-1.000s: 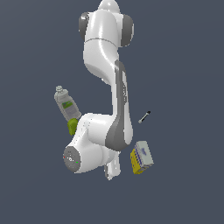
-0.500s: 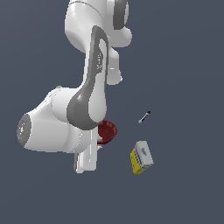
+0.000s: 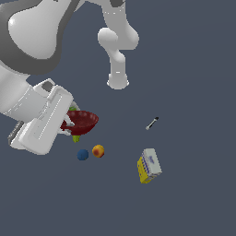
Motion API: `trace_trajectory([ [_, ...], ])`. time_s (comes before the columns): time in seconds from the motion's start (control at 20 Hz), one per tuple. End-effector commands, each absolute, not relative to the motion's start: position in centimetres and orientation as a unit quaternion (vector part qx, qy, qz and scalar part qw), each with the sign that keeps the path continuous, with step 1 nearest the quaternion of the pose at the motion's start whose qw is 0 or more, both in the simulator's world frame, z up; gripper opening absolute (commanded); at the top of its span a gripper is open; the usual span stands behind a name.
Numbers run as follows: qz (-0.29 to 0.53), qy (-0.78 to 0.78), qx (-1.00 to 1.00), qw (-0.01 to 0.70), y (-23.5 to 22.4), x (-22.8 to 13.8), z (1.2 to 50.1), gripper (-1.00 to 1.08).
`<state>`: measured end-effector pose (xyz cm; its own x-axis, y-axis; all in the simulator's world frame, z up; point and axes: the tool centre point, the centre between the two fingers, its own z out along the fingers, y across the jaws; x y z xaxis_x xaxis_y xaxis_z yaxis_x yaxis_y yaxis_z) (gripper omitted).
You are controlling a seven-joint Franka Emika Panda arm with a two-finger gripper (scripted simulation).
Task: Pick up a designated object from a clutter of objects.
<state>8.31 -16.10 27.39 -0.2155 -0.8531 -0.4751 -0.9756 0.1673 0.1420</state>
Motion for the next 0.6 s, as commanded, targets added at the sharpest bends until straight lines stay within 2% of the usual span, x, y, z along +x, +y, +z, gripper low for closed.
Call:
trace_trajectory([
  [0.0, 0.193, 0.761, -0.598, 0.16, -18.7, 7.2, 30.6, -1.0],
  [0.55, 0.14, 0.79, -0.562, 0.203, -25.7, 2.7, 39.6, -1.0],
])
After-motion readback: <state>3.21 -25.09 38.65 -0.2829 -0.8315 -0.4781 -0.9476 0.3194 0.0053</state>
